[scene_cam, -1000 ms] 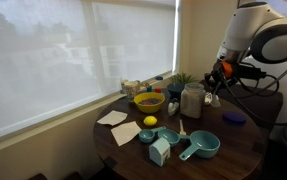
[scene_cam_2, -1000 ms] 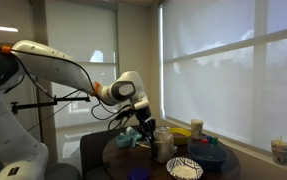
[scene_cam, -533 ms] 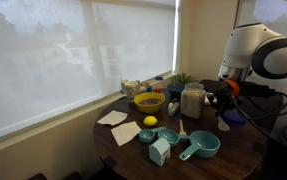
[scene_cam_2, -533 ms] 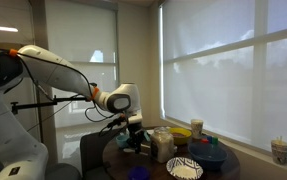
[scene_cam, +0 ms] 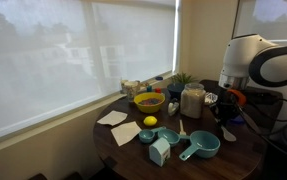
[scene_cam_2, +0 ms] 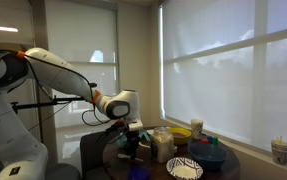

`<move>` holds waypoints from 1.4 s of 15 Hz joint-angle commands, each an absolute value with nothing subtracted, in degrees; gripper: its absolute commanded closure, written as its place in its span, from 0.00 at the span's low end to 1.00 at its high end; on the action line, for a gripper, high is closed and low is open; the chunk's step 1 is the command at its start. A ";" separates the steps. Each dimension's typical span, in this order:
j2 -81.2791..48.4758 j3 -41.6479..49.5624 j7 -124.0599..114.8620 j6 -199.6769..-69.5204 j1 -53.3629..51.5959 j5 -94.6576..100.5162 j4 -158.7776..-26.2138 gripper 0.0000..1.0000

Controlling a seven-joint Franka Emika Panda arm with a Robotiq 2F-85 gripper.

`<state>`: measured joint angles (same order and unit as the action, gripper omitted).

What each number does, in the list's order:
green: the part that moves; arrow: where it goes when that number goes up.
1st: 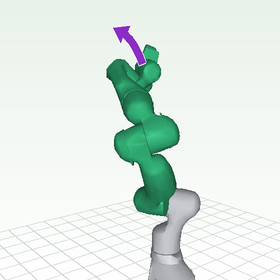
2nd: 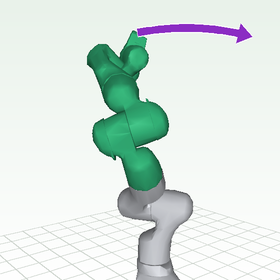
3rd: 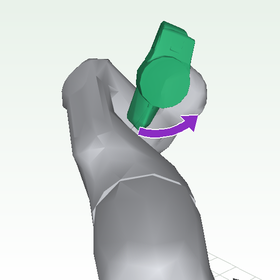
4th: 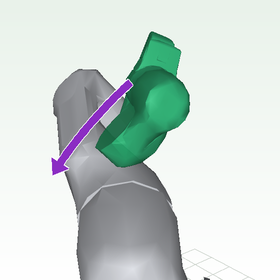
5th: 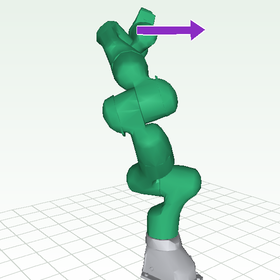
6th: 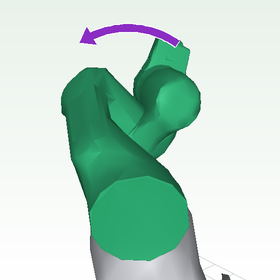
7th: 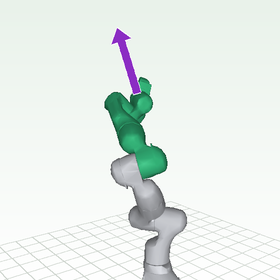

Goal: Use the white spoon to get some sugar from the sugar bowl and pour it on the white plate

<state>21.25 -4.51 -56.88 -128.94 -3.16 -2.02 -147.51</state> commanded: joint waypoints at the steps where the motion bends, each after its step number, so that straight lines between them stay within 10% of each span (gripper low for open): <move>1: 19.85 -5.44 -53.44 -129.55 -2.32 -3.18 -147.58 0.97; 3: 19.46 -5.56 -52.81 -129.45 -2.23 -3.00 -147.50 0.97; 4: 19.47 -5.59 -52.45 -129.25 -2.24 -2.98 -147.39 0.66; 13: 24.24 -6.94 -49.92 -126.87 -2.45 -1.87 -142.95 0.06; 21: 28.93 -4.85 -34.00 -114.42 -1.36 -2.44 -133.22 0.00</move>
